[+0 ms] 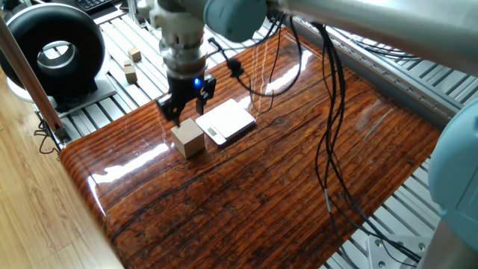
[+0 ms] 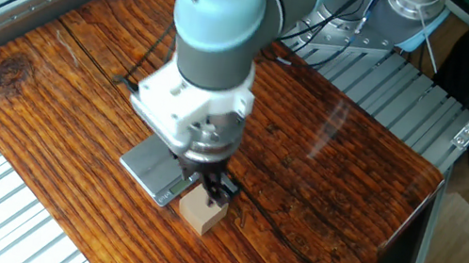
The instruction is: Remove the object from the scale
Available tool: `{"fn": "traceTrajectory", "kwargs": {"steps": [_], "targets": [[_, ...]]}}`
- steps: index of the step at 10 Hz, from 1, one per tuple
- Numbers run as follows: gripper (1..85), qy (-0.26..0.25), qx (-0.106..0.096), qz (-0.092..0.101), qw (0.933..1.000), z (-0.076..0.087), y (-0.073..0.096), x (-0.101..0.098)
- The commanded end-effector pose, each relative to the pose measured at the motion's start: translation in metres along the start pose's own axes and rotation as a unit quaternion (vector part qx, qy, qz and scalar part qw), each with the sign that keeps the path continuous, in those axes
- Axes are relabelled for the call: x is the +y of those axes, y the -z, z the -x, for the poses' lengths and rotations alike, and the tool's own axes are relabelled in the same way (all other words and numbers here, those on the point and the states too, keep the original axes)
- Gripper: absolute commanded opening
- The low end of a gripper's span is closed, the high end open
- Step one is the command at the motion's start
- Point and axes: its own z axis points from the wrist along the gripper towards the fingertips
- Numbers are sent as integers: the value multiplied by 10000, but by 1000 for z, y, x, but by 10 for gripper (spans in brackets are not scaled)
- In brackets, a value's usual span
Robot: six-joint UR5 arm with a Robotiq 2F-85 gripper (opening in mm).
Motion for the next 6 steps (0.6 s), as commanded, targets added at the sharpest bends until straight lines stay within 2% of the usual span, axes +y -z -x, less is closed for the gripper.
{"fn": "traceTrajectory", "kwargs": {"steps": [1,2,3,4,5,6], "targets": [[127,-86,14,-245,9997,5,24,-32],[10,-136,-42,-427,9990,8,32,-48],[10,-100,-147,-415,9990,14,39,-56],[10,-117,-386,-418,9983,23,45,-67],[10,-88,-548,-464,9974,27,49,-81],[10,18,-754,-597,9954,33,54,-99]]}}
